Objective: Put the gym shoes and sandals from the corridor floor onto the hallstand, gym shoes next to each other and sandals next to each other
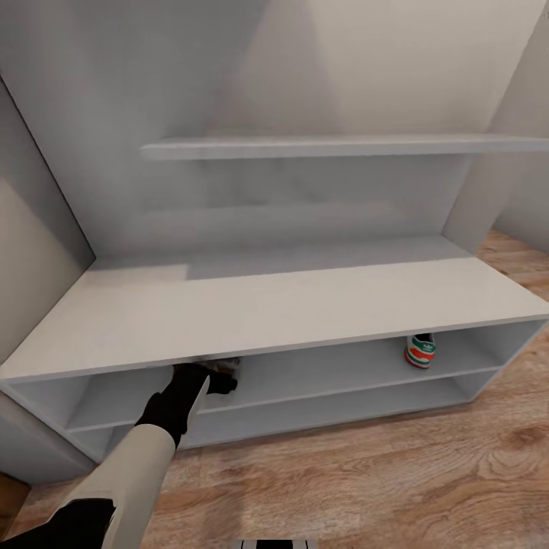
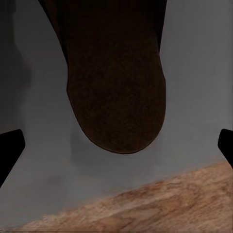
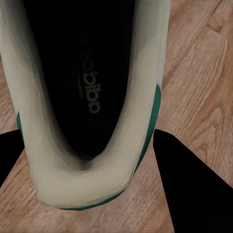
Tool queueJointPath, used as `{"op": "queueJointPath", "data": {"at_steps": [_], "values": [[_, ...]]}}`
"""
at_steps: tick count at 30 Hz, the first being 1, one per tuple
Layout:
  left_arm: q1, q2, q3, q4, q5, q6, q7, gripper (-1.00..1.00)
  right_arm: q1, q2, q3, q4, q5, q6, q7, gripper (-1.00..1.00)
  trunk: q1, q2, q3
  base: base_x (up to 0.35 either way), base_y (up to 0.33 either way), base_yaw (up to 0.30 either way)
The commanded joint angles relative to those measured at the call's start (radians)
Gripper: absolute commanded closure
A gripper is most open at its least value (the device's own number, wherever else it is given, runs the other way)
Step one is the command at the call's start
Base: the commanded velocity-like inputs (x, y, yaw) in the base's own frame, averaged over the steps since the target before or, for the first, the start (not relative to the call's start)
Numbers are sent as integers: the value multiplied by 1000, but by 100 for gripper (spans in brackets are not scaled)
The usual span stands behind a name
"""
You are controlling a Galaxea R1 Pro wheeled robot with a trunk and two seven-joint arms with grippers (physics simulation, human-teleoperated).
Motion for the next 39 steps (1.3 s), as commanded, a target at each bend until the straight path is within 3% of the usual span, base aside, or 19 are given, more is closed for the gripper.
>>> {"op": "queueJointPath", "data": {"at_steps": [1,10,29,34,37,39], "values": [[0,-1,6,-1,-10,4,-8,-100,-1,1,-5,-1,7,3,8,100,0,0,-1,-182,0,0],[0,-1,6,-1,-10,4,-6,-100,-1,1,-5,-1,7,3,8,100,0,0,-1,-297,-34,0],[4,-2,3,-1,-10,-3,-8,-100,-1,1,-5,0,7,3,8,100,0,0,-1,-285,-197,0],[25,2,4,-1,-9,-99,-16,-100,-1,1,-5,1,7,3,8,100,0,0,-1,-281,-206,0],[66,6,17,-2,-6,-162,-20,-100,-1,1,-4,2,7,3,8,100,0,0,-1,-281,-206,0],[128,15,49,-2,8,-241,-35,-100,-1,1,-4,2,7,3,8,100,0,0,-1,-281,-204,0]]}}
